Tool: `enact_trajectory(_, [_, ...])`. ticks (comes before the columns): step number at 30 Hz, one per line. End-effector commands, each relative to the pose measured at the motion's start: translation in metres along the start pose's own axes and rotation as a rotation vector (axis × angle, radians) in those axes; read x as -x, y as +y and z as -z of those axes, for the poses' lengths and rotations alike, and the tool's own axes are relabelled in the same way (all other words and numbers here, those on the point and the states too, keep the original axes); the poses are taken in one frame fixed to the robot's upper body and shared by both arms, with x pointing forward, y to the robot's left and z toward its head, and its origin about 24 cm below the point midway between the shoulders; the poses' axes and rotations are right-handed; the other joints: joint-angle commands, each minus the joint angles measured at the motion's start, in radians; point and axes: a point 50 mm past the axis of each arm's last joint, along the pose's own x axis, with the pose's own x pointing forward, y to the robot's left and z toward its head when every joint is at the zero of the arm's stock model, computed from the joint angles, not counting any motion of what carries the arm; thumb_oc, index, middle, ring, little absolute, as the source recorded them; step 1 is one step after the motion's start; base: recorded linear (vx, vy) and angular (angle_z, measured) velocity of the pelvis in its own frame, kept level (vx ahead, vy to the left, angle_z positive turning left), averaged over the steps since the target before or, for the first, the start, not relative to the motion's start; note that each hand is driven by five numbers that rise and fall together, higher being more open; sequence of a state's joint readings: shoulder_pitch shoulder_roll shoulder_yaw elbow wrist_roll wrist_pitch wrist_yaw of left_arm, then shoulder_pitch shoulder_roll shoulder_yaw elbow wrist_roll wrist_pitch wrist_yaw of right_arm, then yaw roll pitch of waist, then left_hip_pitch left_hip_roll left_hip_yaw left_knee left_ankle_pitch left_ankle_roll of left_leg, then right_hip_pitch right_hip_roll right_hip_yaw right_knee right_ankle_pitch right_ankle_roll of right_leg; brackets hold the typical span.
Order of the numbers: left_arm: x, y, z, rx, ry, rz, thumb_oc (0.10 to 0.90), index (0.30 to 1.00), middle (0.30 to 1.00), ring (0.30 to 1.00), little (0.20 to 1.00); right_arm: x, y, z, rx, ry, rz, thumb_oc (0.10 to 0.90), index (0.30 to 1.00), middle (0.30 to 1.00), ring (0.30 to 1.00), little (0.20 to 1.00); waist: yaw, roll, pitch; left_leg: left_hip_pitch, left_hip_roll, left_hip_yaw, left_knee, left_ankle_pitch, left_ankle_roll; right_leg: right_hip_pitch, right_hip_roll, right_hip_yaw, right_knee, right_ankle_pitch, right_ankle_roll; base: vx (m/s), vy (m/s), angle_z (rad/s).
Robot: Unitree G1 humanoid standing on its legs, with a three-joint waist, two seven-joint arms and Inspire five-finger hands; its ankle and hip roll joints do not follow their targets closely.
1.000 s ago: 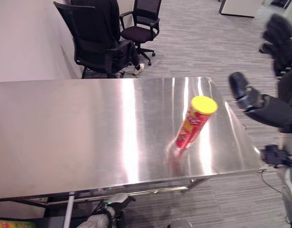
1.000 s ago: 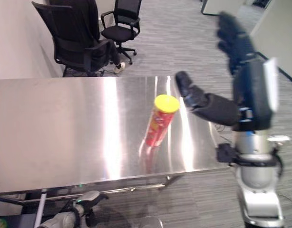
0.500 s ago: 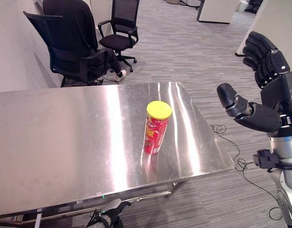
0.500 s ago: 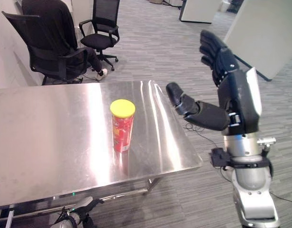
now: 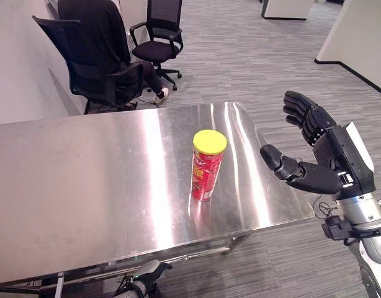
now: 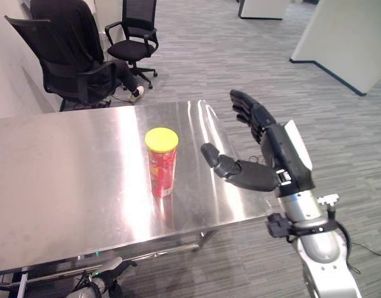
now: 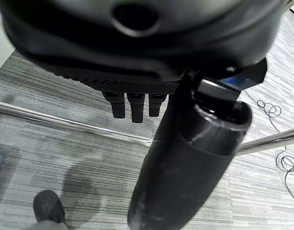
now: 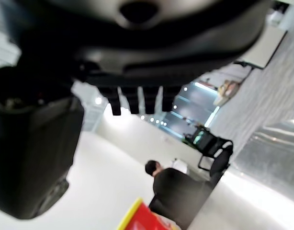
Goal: Put the goods on the table back onto the shelves and tidy them up.
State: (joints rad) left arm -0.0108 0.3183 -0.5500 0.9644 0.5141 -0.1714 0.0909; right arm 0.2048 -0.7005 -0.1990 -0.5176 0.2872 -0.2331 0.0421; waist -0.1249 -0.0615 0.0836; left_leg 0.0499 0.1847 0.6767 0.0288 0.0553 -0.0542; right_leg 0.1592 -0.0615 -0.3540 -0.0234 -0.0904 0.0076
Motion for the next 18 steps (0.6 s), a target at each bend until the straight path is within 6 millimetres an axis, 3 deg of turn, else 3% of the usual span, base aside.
enact_trajectory(1, [-0.0063,0.0064,-0.0237,-0.035,-0.123,-0.013,0.800,0.900,0.900,0.900,0.900,-0.0129,-0.0077,-0.0291,0.052,-0.190,0.014,0.800,0.900,0.900,0.900,0.900,0.006,-0.010,-0.049,-0.028,0.043,0.012,0.008,-0.002,-0.019,0.045,-0.034,0.014,-0.025,0.041,0.121,0.01,0.009,0.07])
enact_trajectory(18, [-0.0078,0.0120,-0.0264,-0.046,-0.134,-0.035,0.800,0.900,0.900,0.900,0.900,-0.0180,-0.0060,-0.0256,0.190,-0.173,-0.045,0.800,0.900,0.900,0.900,0.900,0.017,-0.013,-0.046,-0.028,0.032,-0.003,0.011,-0.014,-0.012,0.044,-0.040,0.004,-0.015,0.040,0.123,0.00,0.007,0.04])
